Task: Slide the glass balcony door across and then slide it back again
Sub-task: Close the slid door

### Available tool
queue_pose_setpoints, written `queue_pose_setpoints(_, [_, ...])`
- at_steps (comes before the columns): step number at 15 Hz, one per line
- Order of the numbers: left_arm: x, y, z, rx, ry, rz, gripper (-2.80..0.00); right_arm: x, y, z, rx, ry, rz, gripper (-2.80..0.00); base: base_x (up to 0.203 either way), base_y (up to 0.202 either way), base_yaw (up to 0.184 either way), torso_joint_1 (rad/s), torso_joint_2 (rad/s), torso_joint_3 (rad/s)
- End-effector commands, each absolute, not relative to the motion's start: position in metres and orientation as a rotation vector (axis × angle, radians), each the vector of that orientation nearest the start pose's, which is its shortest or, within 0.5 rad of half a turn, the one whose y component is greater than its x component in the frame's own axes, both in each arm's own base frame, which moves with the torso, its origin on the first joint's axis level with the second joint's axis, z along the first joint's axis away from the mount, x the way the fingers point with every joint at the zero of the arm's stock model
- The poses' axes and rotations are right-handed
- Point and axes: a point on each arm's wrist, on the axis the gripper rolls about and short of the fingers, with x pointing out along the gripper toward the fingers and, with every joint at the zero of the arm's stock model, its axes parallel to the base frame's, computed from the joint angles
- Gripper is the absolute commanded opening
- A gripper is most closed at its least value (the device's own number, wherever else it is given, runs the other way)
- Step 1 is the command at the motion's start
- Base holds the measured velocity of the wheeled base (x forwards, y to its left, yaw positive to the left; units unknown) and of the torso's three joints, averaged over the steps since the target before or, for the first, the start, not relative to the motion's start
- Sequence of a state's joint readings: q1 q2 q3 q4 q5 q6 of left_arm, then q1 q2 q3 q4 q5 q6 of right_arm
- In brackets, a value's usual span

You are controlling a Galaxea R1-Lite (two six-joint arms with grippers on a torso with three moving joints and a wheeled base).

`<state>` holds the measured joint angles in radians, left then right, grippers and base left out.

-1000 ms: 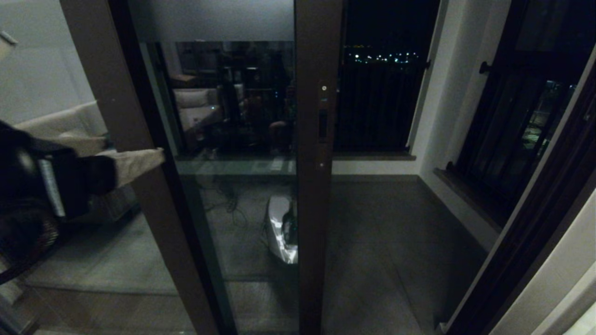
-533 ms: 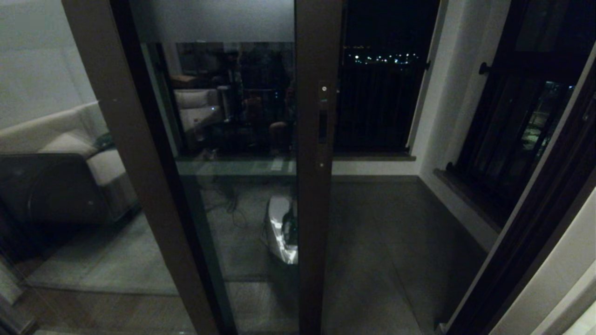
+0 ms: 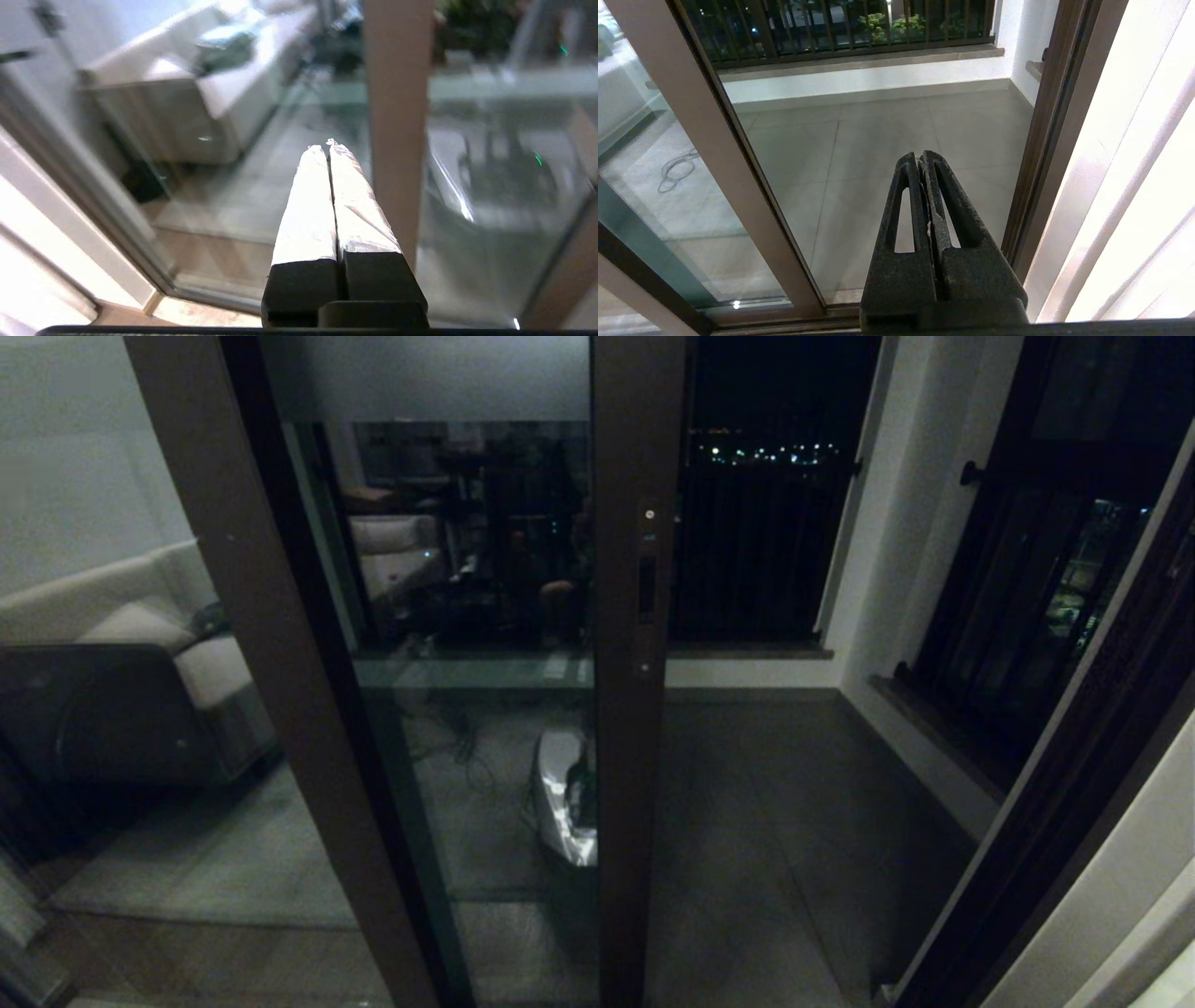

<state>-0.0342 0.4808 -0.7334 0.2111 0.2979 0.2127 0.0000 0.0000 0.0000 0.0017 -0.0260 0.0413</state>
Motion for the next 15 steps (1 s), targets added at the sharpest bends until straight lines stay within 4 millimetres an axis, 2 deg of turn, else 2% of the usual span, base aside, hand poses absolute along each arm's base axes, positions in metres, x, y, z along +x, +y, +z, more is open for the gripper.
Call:
queue_pose_setpoints(1, [-0.027,0.006,0.243,0.185,-0.033,0.299,-2.8,-0.023,-0.001,0.075,0.041,0.001,-0.026,-2.8,0.0,0.0,0.0,0.0,0.0,0.0])
queue_pose_setpoints(5, [-0.034,0.005,0.201,0.165,-0.003,0.253,-2.8,-0.023,-0.001,0.075,0.042,0.001,-0.026,-2.8,0.0,0.0,0.0,0.0,0.0,0.0])
queue_pose_setpoints(7, [-0.039,0.004,0.171,0.184,0.004,0.24,-2.8,-0.023,-0.001,0.075,0.041,0.001,-0.026,-2.8,0.0,0.0,0.0,0.0,0.0,0.0])
queue_pose_setpoints(10, [-0.034,0.004,0.138,0.195,0.026,0.218,-2.8,-0.023,-0.001,0.075,0.041,0.001,-0.026,-2.8,0.0,0.0,0.0,0.0,0.0,0.0])
queue_pose_setpoints(14, [-0.026,0.001,0.085,0.236,0.013,0.049,-2.8,-0.023,-0.001,0.075,0.041,0.001,-0.026,-2.8,0.0,0.0,0.0,0.0,0.0,0.0])
queue_pose_setpoints(15, [-0.025,-0.001,0.081,0.239,0.003,-0.02,-2.8,-0.023,-0.001,0.075,0.041,0.001,-0.028,-2.8,0.0,0.0,0.0,0.0,0.0,0.0])
